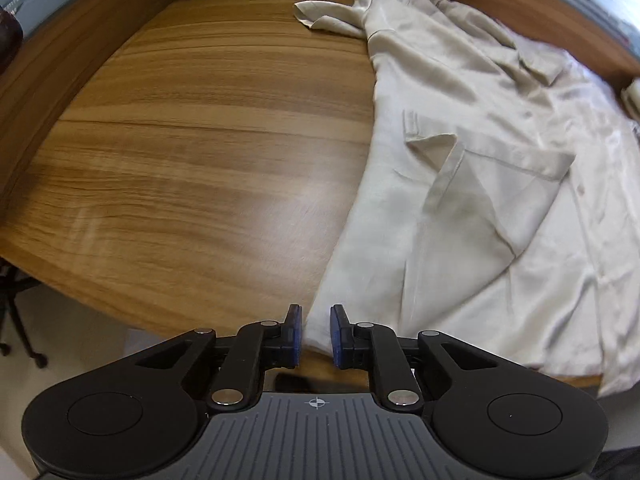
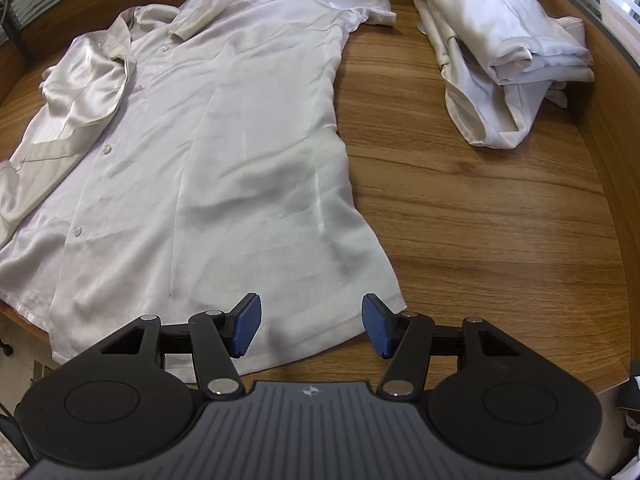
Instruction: Fold clothes
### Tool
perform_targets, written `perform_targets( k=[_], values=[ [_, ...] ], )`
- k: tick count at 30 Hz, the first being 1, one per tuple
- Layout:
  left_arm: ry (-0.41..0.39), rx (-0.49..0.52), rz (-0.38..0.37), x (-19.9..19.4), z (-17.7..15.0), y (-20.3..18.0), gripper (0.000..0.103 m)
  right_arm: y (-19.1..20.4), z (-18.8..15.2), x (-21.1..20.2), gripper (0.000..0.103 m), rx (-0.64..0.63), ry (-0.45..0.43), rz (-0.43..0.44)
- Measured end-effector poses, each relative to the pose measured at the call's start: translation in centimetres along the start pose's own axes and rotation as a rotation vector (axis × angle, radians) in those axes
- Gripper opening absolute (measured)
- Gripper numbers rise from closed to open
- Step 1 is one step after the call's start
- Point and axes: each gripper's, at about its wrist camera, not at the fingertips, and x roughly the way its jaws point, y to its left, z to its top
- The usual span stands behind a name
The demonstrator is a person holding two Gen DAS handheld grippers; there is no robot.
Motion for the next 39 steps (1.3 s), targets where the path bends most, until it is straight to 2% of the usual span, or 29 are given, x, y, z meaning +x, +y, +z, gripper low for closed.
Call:
perform_targets(
  k=[3,4,6,9,14,21,29,33,37,39],
  values=[
    [-0.063,-0.006,-0.028,-1.7,0.3,-0.2,0.052,0.2,0.2,0.0,0.062,-0.013,-0.006,0.002],
    [-0.092,-0.013,-0.049,-2.3,0.4,-0.3,0.056,0.2,0.3,-0.1,0.062,-0.016,-0.009,0.003],
    [-0.136,-0.027,-0.087,-3.4,0.7,-0.5,0.057,0.2,0.4,-0.2,0.062,-0.02,-0.014,0.004],
    [-0.15,-0.039,-0.133,-3.5,2.0,-1.6,0.058,0.1,0.5,-0.4,0.063,-0.025,-0.02,0.001],
    [-0.133,-0.014,-0.18,-1.6,4.5,-4.1,0.06,0.0,0.2,-0.9,0.064,-0.021,-0.024,-0.01],
    [-0.095,0.074,-0.209,2.8,8.0,-6.4,0.06,-0.3,-0.7,-2.0,0.066,0.042,-0.038,-0.037],
    [-0.063,0.193,-0.225,6.1,11.9,-7.0,0.06,0.2,-3.1,-3.2,0.067,0.192,-0.049,-0.106],
    [-0.081,0.258,-0.243,7.1,13.4,-7.2,0.054,0.9,-4.3,-3.7,0.068,0.252,-0.055,-0.138],
    [-0.064,0.299,-0.231,8.4,14.5,-7.3,0.05,1.8,-5.2,-4.0,0.068,0.294,-0.054,-0.169],
    [-0.081,0.314,-0.22,8.5,14.7,-7.3,0.048,2.1,-5.6,-4.2,0.068,0.307,-0.054,-0.176]
  ],
)
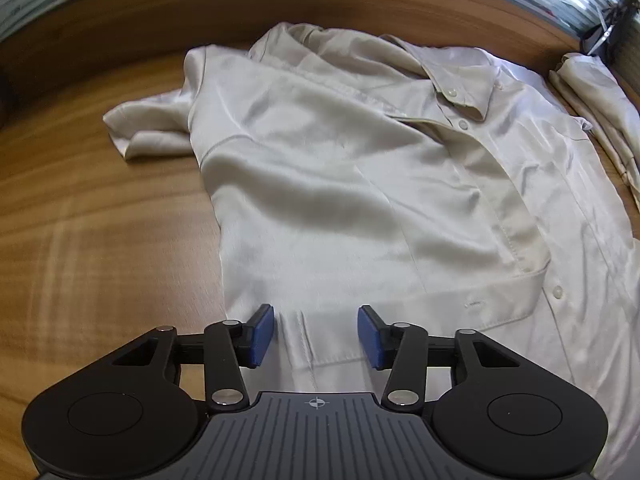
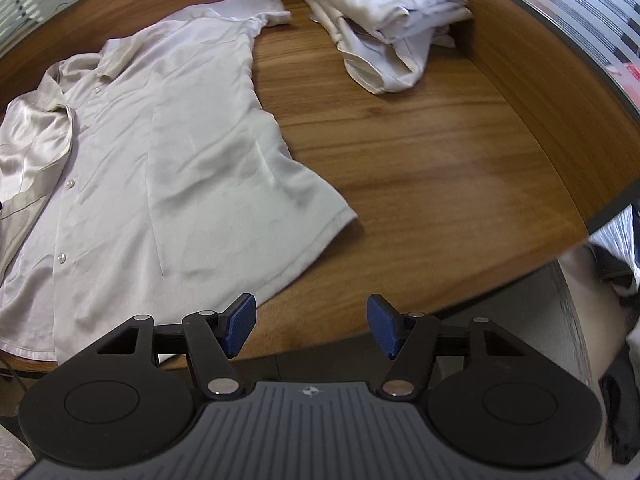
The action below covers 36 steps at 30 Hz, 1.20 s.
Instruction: Fold clothes
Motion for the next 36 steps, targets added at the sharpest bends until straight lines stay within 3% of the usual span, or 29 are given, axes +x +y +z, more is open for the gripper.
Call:
perform_targets(
  k=[3,8,11,18,28,36],
  values=[
    [-0.014,0.007,0.014,0.0,-0.1,0.1,0.046,0.1,-0.5,-0.3,0.068,0.01,-0.004,-0.012],
    [-0.022,0.018,0.031,-0.3,-0.6,-0.9,0.016,-0.3,-0.9,-0.7,0.07,0.035,-0.017,-0.02],
    [-0.016,-0.01,-0.011,-0.9,-0.9,-1.5,0.011,-0.8,-0.9,-0.9,0.071,0.034,-0.024,-0.021],
    [0.038,-0.114,-0.165,-3.3,-2.2,-4.2,0.011,-1.9,-0.4,-0.6,0.071,-0.021,-0.025,-0.005],
    [0.088,-0.067,-0.364,-5.3,-5.7,-12.3,0.013,-1.8,1.9,0.5,0.071,-0.185,-0.02,0.074],
    [0.069,-0.008,-0.402,-7.4,-8.5,-14.8,0.029,1.3,3.2,0.9,0.072,-0.326,-0.008,0.177]
  ],
)
